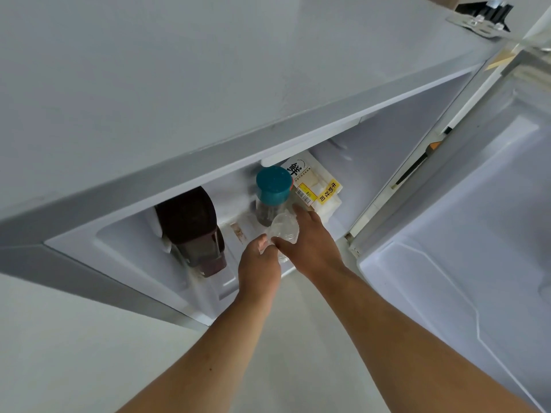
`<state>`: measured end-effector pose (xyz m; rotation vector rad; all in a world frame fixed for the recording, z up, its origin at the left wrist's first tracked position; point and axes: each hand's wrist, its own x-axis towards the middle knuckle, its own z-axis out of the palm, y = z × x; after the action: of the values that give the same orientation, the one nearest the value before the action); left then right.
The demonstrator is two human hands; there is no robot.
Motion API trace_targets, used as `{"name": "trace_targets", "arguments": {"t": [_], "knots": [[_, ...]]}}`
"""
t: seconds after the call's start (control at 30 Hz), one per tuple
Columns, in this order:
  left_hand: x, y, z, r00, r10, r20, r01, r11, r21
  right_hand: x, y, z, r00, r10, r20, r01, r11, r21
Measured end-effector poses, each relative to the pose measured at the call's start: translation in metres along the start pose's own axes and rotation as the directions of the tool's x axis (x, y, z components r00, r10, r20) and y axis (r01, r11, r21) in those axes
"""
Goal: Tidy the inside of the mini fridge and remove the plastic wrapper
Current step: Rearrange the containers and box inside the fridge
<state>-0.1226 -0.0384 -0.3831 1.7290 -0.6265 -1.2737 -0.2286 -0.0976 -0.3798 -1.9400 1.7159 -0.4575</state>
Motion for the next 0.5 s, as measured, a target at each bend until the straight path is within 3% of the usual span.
{"name": "trace_targets", "arguments": {"t": [0.23,0.3,0.43,0.5], "knots": [[-0.039,0.017,-0.028,0.942,0.091,-0.322,-0.175,0.955,-0.241,-0.023,-0.032,-0.027,0.953,-0.148,-0.263,0.156,0.988,0.011],[-0.049,0.026,-0.032,0.923,0.048,-0.381,-0.184,0.926,-0.331,-0.015,-0.065,-0.03,0.965,-0.187,-0.184,0.204,0.976,0.079],[-0.056,0.042,-0.041,0.914,-0.058,-0.4,-0.156,0.863,-0.481,0.001,-0.131,-0.028,0.988,-0.147,0.051,0.133,0.967,0.217],[-0.056,0.048,-0.045,0.913,-0.102,-0.396,-0.131,0.844,-0.52,0.007,-0.147,-0.024,0.975,-0.149,0.162,0.123,0.98,0.159]]}}
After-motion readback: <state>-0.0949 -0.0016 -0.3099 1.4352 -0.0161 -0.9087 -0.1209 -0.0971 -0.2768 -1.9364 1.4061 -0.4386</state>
